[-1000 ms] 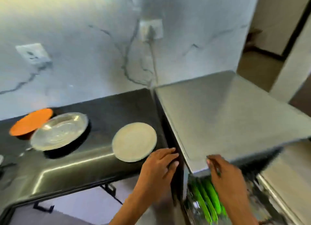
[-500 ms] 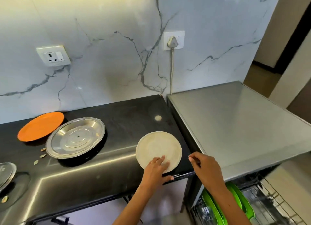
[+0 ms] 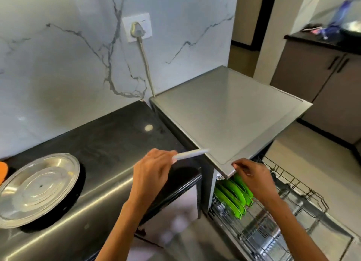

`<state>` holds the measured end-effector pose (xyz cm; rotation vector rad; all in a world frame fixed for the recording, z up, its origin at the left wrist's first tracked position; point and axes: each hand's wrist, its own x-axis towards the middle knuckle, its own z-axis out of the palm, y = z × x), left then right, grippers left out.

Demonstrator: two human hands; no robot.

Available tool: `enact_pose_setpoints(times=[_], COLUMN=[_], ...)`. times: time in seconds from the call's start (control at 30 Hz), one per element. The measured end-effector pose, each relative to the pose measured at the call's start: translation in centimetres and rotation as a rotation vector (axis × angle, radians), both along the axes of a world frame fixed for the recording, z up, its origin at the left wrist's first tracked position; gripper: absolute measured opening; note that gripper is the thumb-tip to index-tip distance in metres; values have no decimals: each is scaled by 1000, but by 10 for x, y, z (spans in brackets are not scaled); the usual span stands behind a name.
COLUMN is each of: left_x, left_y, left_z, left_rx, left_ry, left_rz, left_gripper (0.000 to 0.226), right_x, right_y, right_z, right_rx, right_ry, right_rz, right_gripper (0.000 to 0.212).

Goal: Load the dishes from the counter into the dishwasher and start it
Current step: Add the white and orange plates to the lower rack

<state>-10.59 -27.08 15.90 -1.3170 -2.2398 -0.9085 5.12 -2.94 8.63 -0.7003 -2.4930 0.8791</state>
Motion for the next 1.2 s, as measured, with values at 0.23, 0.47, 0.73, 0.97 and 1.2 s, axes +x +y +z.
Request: enact_pose_setpoints(times=[0.23, 0.47, 0.73, 0.97, 1.2], left_x=[18, 90, 142, 118, 100], left_y=[118, 280, 401, 428, 440], left_z=[16, -46, -181, -352, -486], left_rx=[96, 14, -163, -419, -935], left_ry=[-243, -496, -725, -562, -264], left_rz=[-306, -615, -731, -537, -465], left_gripper=[18, 19, 29, 45, 53], right_x=[72, 177, 237, 230, 175], right_y=[65, 147, 230, 272, 317], right_z=[-9, -71, -175, -297, -378], right_rx=[2, -177, -178, -60, -72], right_ry=[53, 36, 68, -41, -89], right_rz=[-258, -582, -664, -628, -641], right_gripper=[11, 54, 42, 12, 11])
